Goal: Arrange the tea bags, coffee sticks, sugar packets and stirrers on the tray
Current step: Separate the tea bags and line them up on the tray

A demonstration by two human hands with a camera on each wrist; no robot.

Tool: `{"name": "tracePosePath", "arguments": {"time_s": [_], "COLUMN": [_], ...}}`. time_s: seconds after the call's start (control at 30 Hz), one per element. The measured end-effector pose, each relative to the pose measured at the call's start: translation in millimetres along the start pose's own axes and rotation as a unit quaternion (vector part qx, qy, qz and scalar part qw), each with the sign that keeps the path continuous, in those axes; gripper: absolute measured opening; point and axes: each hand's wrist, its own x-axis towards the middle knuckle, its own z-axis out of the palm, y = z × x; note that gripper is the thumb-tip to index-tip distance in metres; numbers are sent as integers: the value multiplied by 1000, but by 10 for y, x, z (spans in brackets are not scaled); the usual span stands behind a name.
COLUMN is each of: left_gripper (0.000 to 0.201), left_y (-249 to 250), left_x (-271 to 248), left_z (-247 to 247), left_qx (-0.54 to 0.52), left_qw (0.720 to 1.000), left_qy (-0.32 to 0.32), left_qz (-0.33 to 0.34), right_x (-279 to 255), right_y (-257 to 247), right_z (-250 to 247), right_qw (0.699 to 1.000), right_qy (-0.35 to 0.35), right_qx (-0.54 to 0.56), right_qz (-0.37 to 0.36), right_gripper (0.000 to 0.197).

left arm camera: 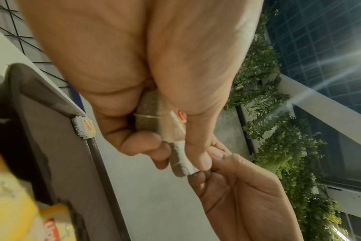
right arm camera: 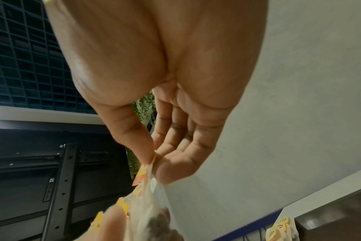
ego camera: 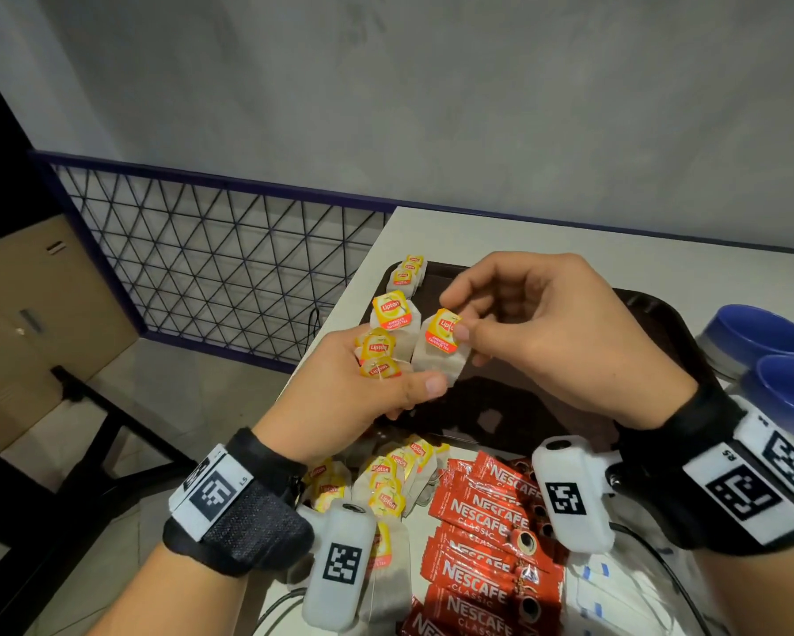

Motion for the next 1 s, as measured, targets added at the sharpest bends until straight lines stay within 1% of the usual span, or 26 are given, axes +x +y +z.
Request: {"name": "tracePosePath", "arguments": {"time_s": [0.17, 0.33, 0.53, 0.6, 0.7, 0.83, 0.9, 1.0], "left_gripper": [39, 42, 33, 35, 38, 24, 23, 22], "left_y": [12, 38, 78, 64, 62, -22, -65, -64], "left_x": [-6, -23, -31, -22, 0, 62, 79, 98], "left_z": [-9, -12, 12, -2, -56, -174, -185, -156], "left_qx": [7, 23, 28, 23, -8, -32, -42, -85], "left_qw": [1000, 999, 999, 999, 997, 988, 985, 979], "left_qy": [26, 21, 27, 34, 70, 143, 160, 169], "left_qz": [-9, -11, -13, -14, -21, -47, -57, -77], "right_x": [4, 11, 21, 23, 37, 226, 412, 721], "right_y": [18, 30, 45, 49, 28, 80, 165, 286], "right_z": [4, 5, 4, 7, 8, 19, 22, -10], "right_qw": [1000, 999, 999, 998, 998, 991, 985, 978], "right_qy": [18, 28, 28, 30, 31, 19, 7, -4], "right_qx": [-16, -26, -45, -45, -50, -125, -161, -187], "right_qz": [-1, 3, 12, 16, 18, 37, 60, 89], "right_gripper": [20, 21, 20, 18, 15, 15, 17, 19]}}
